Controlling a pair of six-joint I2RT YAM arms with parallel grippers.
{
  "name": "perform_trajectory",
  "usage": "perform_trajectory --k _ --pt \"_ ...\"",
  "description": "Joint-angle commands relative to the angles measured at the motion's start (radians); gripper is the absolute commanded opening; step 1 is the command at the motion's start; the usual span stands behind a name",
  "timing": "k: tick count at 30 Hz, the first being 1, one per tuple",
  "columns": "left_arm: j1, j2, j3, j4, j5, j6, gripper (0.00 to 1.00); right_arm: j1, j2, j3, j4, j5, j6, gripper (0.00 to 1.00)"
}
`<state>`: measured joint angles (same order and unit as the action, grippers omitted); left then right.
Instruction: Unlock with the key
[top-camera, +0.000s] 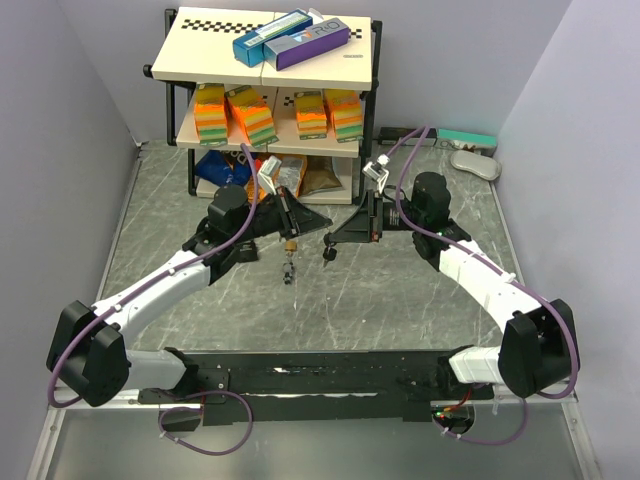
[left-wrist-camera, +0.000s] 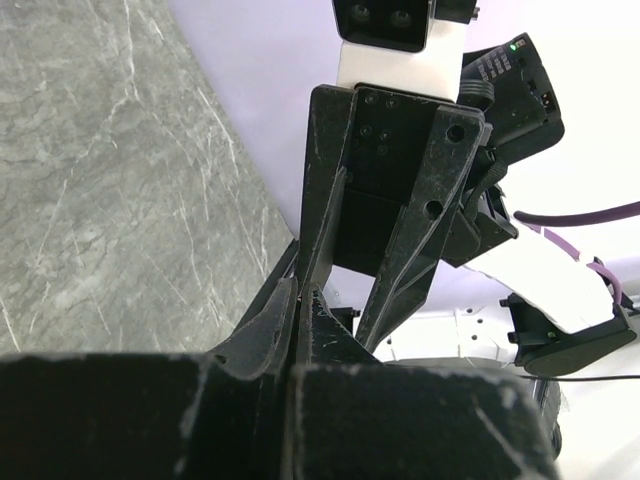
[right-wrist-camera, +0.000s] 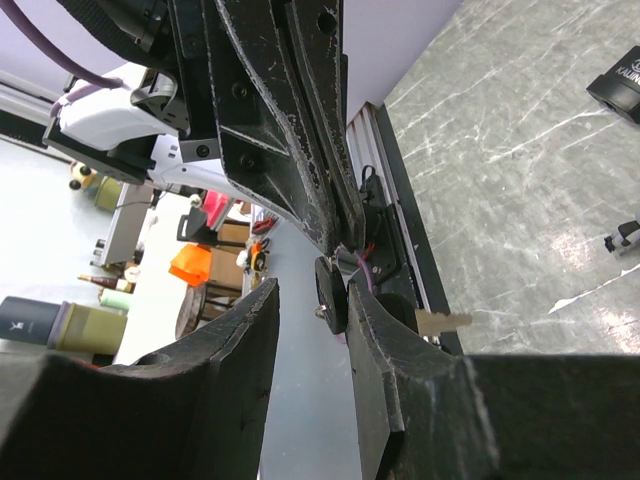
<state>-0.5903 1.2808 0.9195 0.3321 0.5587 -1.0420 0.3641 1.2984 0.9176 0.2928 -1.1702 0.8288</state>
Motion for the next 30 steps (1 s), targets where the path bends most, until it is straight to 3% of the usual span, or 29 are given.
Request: perform_trajectory --k 1,10,13,17,20,22,23,24,25,28,30 --pt "0.007 -0.035 -0.005 0.054 -0.014 -0.01 0.01 0.012 0.004 -0.009 0.052 -0.009 -0.008 0.41" --pt "0.007 -0.032 -0.008 0.07 -0.005 -0.026 0.01 0.013 0.007 -0.017 0.065 -0.002 -0.007 0.42" --pt "0.009 -0.035 -0.01 0.07 -0.008 -0.026 0.01 0.012 0.009 -0.016 0.065 -0.002 -0.008 0.32" --pt "0.009 -0.035 -0.005 0.062 -0.01 -0.018 0.01 0.015 0.006 -0.02 0.081 -0.002 0.001 0.03" --pt "0.009 -0.037 -0.001 0.044 -0.02 -0.007 0.01 0.015 0.004 -0.026 0.103 0.0 0.018 0.0" --pt "0.009 -0.04 0.005 0.025 -0.032 0.013 0.14 0.013 0.001 -0.029 0.12 0.0 0.032 0.0" --pt "0.01 -0.043 0.015 -0.004 -0.037 0.022 0.26 0.013 0.001 -0.037 0.144 -0.002 0.05 0.0" --pt "0.012 -0.044 0.019 -0.024 -0.046 0.033 0.61 0.012 -0.004 -0.04 0.149 0.006 0.056 0.0" --pt "0.014 -0.05 0.025 -0.054 -0.083 0.065 0.74 0.006 -0.014 -0.04 0.138 0.017 0.055 0.0" --pt "0.02 -0.09 0.048 -0.236 -0.219 0.129 0.97 -0.011 -0.048 -0.014 -0.045 0.101 -0.041 0.0" --pt "0.032 -0.126 0.048 -0.359 -0.376 0.141 0.97 -0.016 -0.07 0.047 -0.302 0.221 -0.208 0.0"
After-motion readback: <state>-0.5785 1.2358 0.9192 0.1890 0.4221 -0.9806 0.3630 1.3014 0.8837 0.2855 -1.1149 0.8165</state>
